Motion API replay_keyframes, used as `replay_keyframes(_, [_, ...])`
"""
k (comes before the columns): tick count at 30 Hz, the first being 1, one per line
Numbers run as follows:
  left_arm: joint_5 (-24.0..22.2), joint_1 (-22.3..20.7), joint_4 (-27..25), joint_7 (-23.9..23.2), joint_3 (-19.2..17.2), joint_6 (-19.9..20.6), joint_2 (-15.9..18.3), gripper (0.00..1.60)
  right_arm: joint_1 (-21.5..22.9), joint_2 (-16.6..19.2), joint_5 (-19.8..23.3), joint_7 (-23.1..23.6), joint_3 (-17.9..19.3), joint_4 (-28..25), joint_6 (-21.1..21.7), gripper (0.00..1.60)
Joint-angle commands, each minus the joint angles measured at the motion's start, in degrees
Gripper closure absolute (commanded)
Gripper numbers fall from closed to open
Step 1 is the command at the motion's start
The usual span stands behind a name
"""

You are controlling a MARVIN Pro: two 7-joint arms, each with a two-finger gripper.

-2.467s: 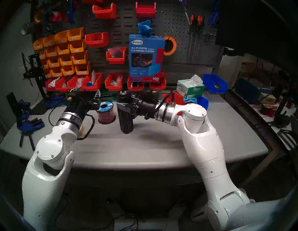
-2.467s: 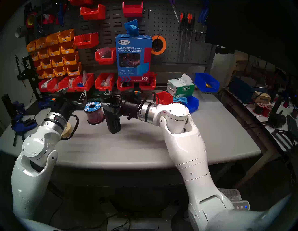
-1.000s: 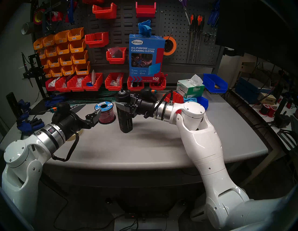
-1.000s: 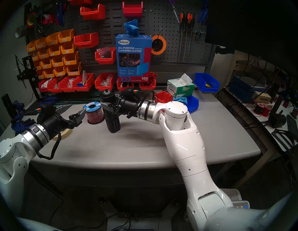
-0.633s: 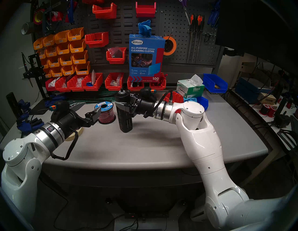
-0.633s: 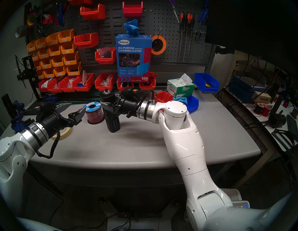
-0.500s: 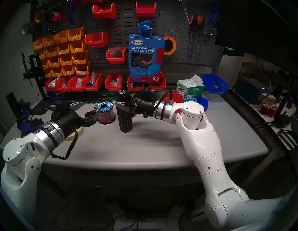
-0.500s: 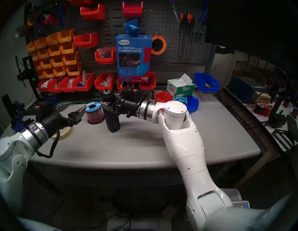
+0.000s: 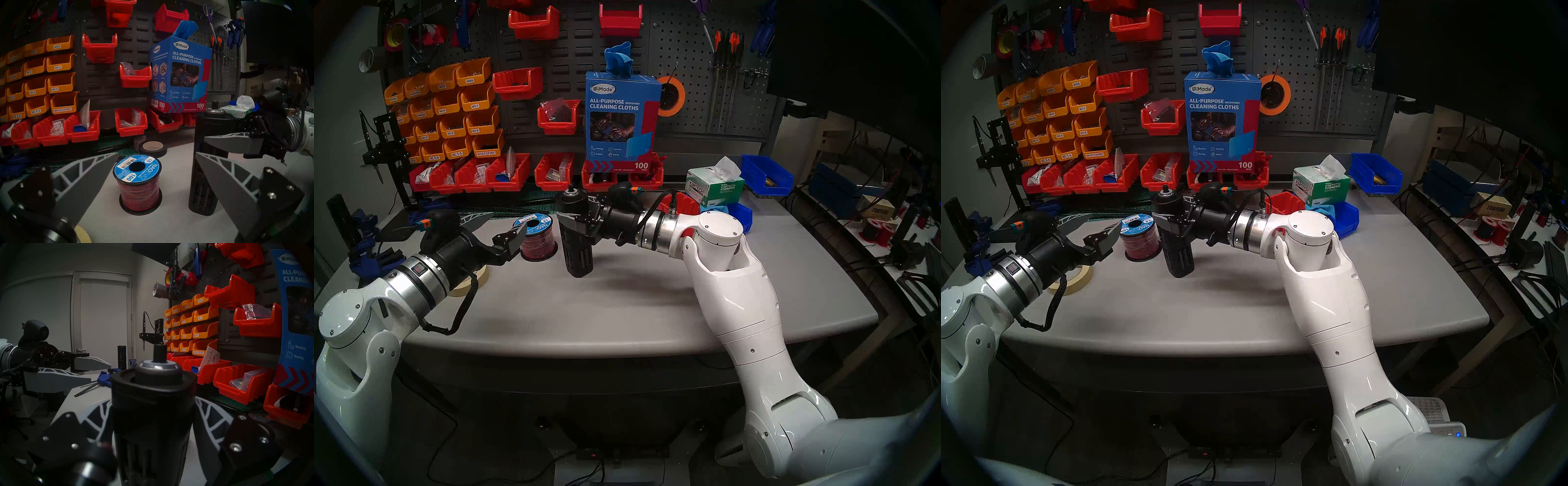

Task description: Pick a screwdriver bit and insert it into the screwdriver

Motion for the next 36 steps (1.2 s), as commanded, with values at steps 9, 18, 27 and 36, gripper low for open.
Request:
replay_keyframes(9, [3.62, 6.88, -1.48, -4.24, 1.77, -4.74, -1.56, 0.0, 2.86, -1.18, 0.67, 0.8, 0.37, -0.79, -0.69, 0.85])
replay_keyframes(18, [6.9, 6.28, 1.67, -5.96, 5.8, -12.06, -3.22, 0.0, 2.91, -1.43, 0.57, 1.25, 0.48, -0.47, -0.84, 0.85])
replay_keyframes(27, [8.02, 4.04, 5.58, -8.34, 8.89, -16.33, -2.56, 0.0, 2.73, -1.52, 0.4, 1.35, 0.5, -0.68, -0.7, 0.85])
replay_keyframes(36, [8.04, -0.6, 8.8, -10.06, 11.62, -16.07, -0.6, 0.0, 2.18, -1.7, 0.32, 1.56, 0.35, -1.47, -0.48, 0.85])
